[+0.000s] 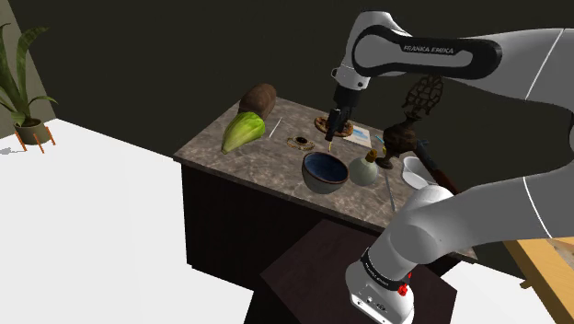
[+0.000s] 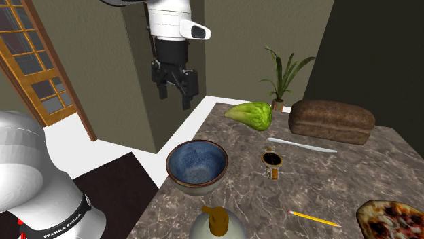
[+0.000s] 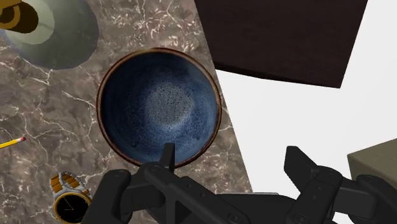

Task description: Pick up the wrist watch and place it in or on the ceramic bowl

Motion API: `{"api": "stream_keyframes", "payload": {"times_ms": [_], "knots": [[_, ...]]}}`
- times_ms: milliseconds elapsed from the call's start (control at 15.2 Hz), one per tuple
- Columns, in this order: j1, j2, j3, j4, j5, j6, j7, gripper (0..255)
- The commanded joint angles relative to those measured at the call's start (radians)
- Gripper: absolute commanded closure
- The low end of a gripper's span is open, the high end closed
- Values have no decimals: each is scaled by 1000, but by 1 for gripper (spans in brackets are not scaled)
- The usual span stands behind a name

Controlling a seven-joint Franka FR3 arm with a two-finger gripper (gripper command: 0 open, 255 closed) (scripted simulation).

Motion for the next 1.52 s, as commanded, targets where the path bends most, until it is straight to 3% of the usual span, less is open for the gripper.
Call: {"api": "stream_keyframes", "payload": {"times_ms": [0,660,1122,1452], "knots": [[-2,56,-34,12,-16,53,-52,0],[0,382,-191,118,-11,307,-317,0],[-10,659,-257,279,101,427,-533,0],[-55,865,-255,438,210,467,-683,0]]}}
